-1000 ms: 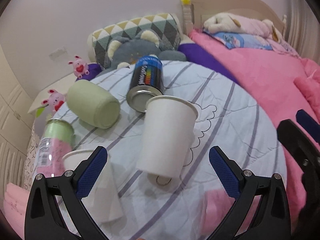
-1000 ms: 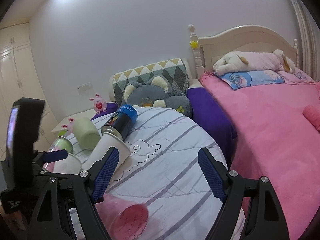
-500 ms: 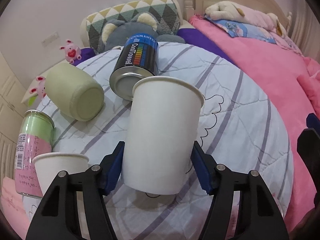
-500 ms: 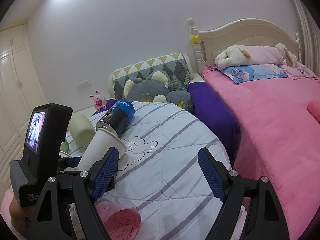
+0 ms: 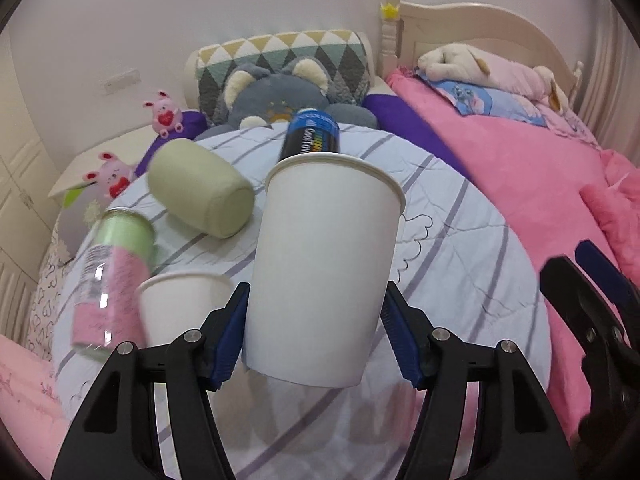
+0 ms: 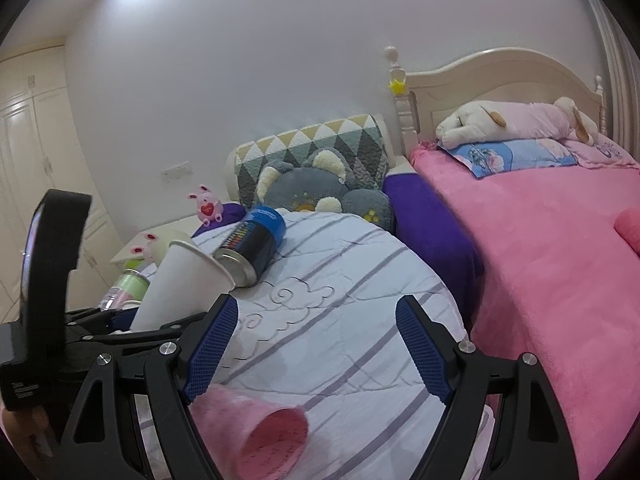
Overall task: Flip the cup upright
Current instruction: 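Lift the white cup with the left tool and bring it toward the right tool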
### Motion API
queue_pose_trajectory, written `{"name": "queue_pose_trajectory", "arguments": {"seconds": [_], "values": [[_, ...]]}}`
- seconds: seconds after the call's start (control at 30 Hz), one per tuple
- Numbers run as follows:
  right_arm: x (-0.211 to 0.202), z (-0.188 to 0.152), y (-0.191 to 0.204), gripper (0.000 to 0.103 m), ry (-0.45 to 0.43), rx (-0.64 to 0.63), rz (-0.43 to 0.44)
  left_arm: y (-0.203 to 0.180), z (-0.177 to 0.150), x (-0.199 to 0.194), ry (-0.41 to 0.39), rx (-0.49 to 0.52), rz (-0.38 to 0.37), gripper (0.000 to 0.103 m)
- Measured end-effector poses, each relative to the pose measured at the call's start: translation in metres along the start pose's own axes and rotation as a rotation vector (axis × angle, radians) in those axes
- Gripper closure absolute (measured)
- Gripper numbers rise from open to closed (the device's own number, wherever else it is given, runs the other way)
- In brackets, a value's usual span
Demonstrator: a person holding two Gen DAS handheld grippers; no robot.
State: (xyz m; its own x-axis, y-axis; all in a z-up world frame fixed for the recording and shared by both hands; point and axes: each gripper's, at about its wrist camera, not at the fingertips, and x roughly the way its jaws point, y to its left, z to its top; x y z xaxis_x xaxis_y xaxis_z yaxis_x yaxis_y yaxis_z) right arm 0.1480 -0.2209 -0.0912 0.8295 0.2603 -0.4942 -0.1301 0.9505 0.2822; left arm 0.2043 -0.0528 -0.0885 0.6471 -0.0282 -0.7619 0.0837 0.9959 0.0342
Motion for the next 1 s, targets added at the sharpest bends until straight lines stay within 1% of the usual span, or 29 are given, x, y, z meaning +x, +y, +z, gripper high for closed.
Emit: {"name": "queue_pose_trajectory", "arguments": {"seconds": [0.13, 0.3, 0.5, 0.57, 0.63, 0.73, 1.0], "values": [[-0.013, 0.001, 0.015, 0.02, -0.016, -0.022, 0.02, 0.011, -0.012, -0.027, -0.007, -0.021, -0.005, 0.038], [-0.031, -0.005, 0.042, 0.02, -0.02, -0.068, 0.057, 0.028, -0.035, -0.056, -0.022, -0.034, 0.02, 0.038], [-0.048, -0.021, 0.074, 0.02, -0.002, -0.124, 0.09, 0.049, -0.068, -0.074, -0.001, -0.07, 0.023, 0.038], [-0.053, -0.028, 0.084, 0.02, 0.015, -0.145, 0.095, 0.054, -0.079, -0.077, 0.012, -0.08, 0.025, 0.038], [-0.056, -0.035, 0.091, 0.02, 0.029, -0.162, 0.096, 0.059, -0.09, -0.079, 0.023, -0.093, 0.012, 0.038], [-0.062, -0.043, 0.099, 0.02, 0.042, -0.176, 0.086, 0.06, -0.103, -0.079, 0.033, -0.087, 0.002, 0.038], [-0.064, -0.059, 0.108, 0.02, 0.091, -0.194, 0.041, 0.054, -0.123, -0.06, 0.072, -0.087, -0.031, 0.037]]}}
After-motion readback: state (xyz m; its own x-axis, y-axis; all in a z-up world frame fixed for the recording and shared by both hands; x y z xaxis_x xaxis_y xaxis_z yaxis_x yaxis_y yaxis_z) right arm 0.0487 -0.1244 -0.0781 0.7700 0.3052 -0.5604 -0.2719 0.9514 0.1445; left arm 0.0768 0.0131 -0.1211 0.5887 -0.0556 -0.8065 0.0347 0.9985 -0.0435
